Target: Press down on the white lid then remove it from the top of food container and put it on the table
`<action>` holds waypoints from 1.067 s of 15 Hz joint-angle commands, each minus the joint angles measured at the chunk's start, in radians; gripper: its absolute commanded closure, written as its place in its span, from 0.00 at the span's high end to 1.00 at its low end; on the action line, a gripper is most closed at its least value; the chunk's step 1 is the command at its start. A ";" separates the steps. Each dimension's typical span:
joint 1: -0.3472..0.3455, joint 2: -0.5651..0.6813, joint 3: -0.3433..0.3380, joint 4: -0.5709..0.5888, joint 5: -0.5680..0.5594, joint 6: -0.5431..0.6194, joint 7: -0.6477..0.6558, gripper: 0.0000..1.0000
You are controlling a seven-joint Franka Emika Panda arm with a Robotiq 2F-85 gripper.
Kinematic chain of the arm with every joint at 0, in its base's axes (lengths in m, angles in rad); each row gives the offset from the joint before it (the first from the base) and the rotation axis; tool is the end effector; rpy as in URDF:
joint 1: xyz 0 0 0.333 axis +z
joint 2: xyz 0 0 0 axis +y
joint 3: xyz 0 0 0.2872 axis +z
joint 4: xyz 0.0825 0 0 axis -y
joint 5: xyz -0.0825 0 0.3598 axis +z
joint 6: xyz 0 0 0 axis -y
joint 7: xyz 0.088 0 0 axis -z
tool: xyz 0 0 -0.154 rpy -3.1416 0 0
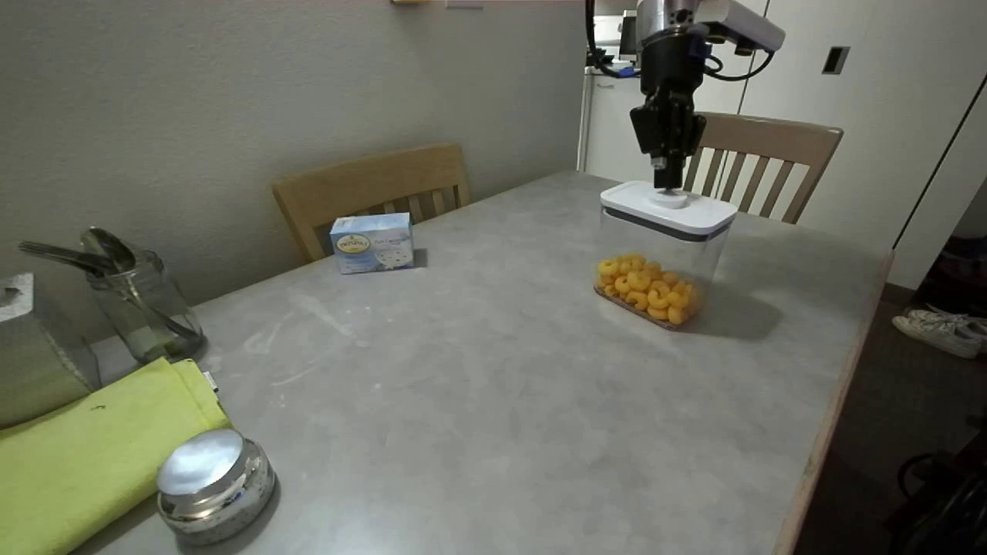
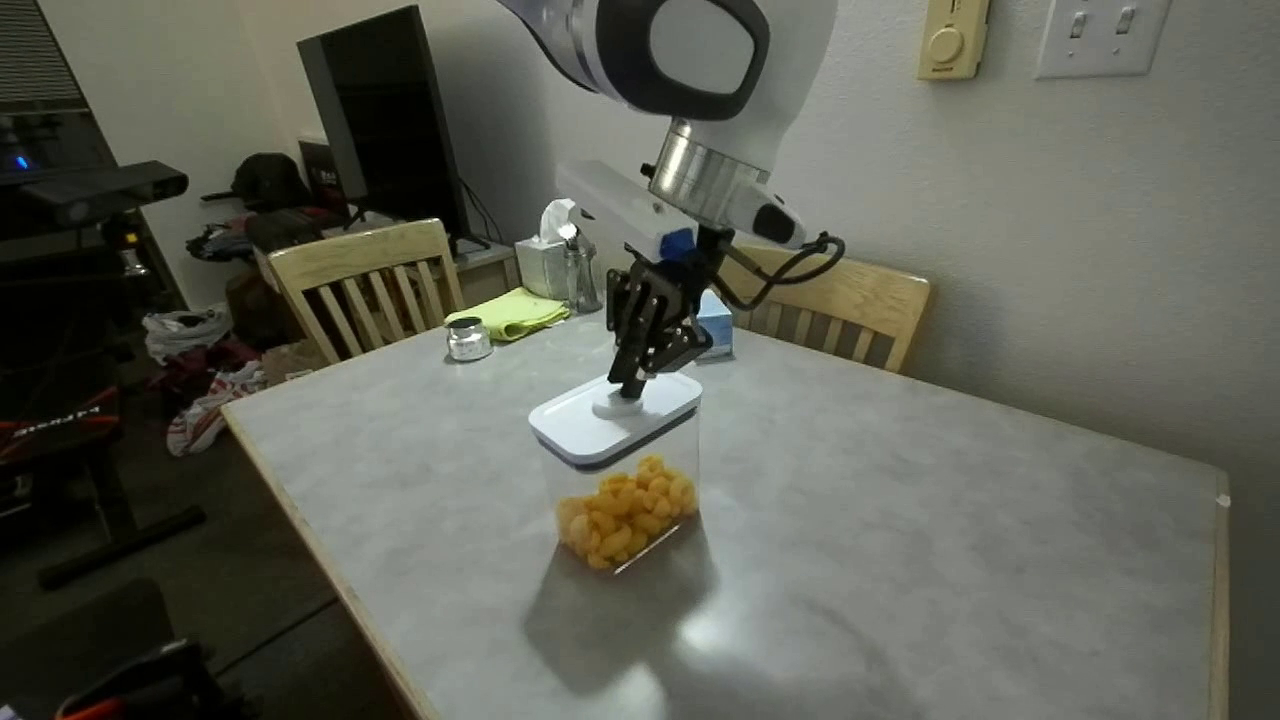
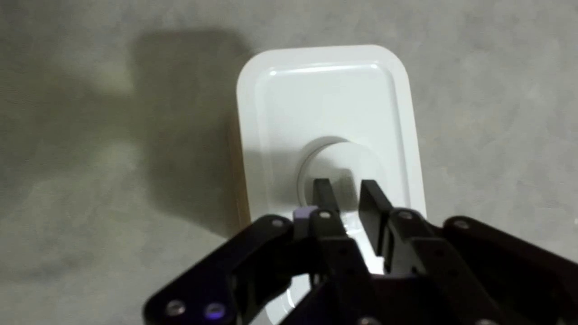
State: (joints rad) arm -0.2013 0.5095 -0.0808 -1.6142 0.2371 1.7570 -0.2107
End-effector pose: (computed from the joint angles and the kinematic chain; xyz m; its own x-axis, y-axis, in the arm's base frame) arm 0.5766 -0.1311 0.2523 0.9419 -0.1085 -0.3179 -0.1887 -0.9539 -0.2333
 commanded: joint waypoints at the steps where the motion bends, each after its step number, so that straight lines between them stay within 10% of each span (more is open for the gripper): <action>1: -0.005 -0.032 0.010 -0.048 -0.002 0.007 -0.006 0.54; 8: 0.004 -0.047 0.016 -0.076 -0.011 0.005 -0.008 0.99; 16: 0.027 -0.057 0.017 -0.090 -0.058 -0.004 -0.009 0.95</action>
State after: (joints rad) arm -0.1753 0.4962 -0.0676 -1.6539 0.2031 1.7570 -0.2121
